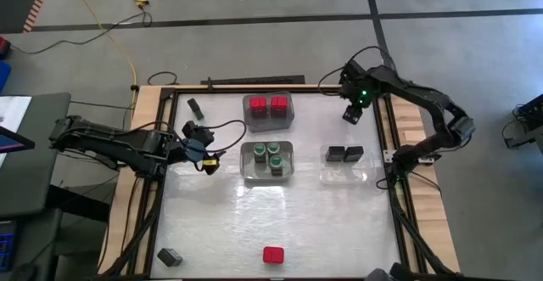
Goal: Sort spices by type
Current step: Put the green spice bottle into the gray bin
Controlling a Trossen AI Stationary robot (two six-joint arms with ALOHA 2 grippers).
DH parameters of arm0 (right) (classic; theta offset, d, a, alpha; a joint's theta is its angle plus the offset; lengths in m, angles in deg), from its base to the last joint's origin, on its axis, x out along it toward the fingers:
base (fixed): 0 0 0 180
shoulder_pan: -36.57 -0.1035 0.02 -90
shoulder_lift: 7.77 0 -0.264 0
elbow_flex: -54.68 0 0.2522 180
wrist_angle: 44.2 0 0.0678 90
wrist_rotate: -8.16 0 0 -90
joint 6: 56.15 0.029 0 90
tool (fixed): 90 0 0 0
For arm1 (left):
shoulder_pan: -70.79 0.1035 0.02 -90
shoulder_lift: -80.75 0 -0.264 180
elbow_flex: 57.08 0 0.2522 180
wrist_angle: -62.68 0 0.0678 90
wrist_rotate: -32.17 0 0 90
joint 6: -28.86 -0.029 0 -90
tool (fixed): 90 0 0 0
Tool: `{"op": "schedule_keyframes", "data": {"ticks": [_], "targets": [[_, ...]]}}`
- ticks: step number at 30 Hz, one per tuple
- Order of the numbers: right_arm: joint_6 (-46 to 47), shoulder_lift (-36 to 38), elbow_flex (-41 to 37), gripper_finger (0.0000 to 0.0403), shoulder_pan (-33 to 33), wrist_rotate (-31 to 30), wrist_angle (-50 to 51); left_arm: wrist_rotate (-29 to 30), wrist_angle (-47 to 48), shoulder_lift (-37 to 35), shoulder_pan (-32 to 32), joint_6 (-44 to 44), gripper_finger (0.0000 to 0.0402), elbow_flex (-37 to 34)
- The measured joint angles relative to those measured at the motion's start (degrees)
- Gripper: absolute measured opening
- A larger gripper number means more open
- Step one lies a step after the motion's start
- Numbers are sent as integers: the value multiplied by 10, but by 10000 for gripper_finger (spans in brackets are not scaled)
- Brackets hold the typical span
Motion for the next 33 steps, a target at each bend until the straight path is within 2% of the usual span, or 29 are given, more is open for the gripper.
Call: {"op": "schedule_keyframes", "data": {"ticks": [7, 10, 13, 18, 21, 26, 28, 33], "targets": [[155, 76, 95, 221, -134, -2, 105, 0, 0, 0, 0, -25, 359, 0], [249, 81, 143, 221, -227, -3, 147, 0, 0, 0, 0, -24, 359, 0], [351, 61, 192, 221, -342, -29, 177, 0, 1, 0, 0, -18, 359, 0], [515, -18, 276, 221, -525, -46, 209, -3, 1, 0, 0, -17, 359, 0], [594, -87, 324, 221, -600, -46, 225, -11, 2, 0, 0, -16, 359, 0], [687, -200, 379, 221, -672, -44, 244, -19, 2, 0, 0, -16, 359, 0], [713, -242, 395, 222, -687, -25, 236, -19, 2, 0, 0, -15, 359, 0], [730, -331, 421, 225, -711, -1, 195, -36, 2, 0, 0, -15, 359, 0]]}}
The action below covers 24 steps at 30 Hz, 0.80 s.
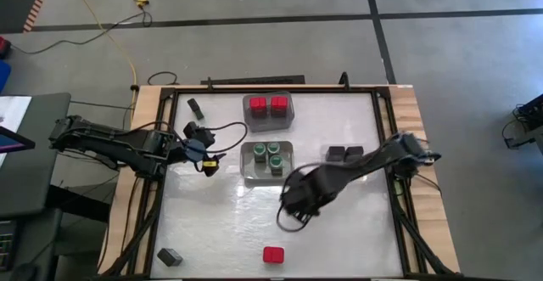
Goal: Sort spices by type
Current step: Put the green spice bottle into the gray bin
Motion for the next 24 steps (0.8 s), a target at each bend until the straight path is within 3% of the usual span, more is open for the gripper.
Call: {"op": "schedule_keyframes", "data": {"ticks": [9, 24], "targets": [[2, -75, 6, 230, 17, 17, -61, -27, 0, 0, 0, 0, 359, 0], [1, -75, 6, 234, 24, 19, -114, -27, 1, 0, 0, 0, 359, 0]]}}
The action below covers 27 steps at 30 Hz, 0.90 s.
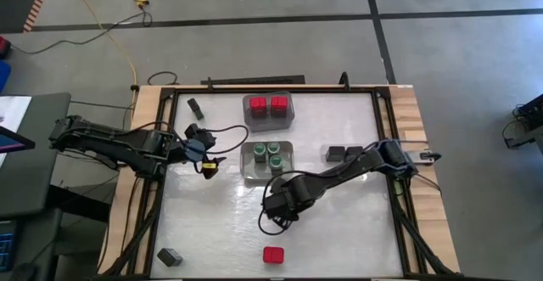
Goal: Sort spices by type
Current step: Put the green spice bottle into the gray bin
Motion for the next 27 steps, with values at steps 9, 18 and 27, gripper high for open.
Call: {"op": "schedule_keyframes", "data": {"ticks": [9, 18, 27], "targets": [[-15, 0, 0, 235, 2, 0, -62, 0, 0, 0, 0, 0, 359, 0], [0, 0, 0, 246, 2, 0, -12, 0, 0, 0, 0, 0, 359, 0], [15, 0, 0, 265, 2, 0, 25, 0, 0, 0, 0, 0, 359, 0]]}}
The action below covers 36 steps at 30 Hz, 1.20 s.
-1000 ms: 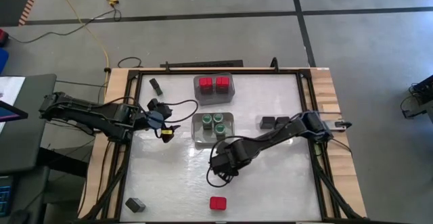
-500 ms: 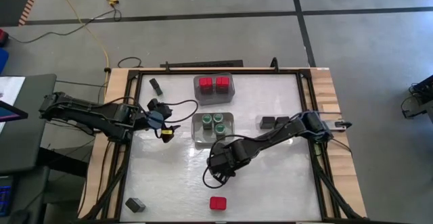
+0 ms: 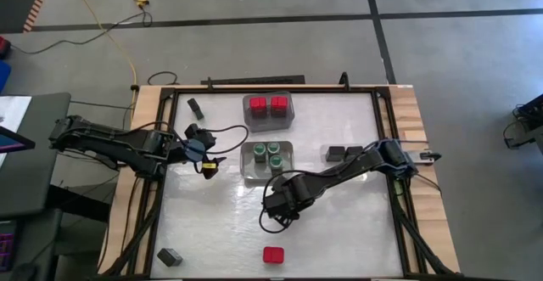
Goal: Sort spices by type
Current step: Put the green spice bottle into the gray bin
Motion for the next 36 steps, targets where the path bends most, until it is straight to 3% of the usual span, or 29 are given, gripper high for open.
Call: {"op": "schedule_keyframes", "data": {"ticks": [23, 36], "targets": [[-2, 0, 0, 268, 0, 0, 0, 0, 0, 0, 0, 0, 359, 0], [-15, 1, 0, 364, 5, 0, 1, 0, 0, 0, 0, 0, 359, 0]]}}
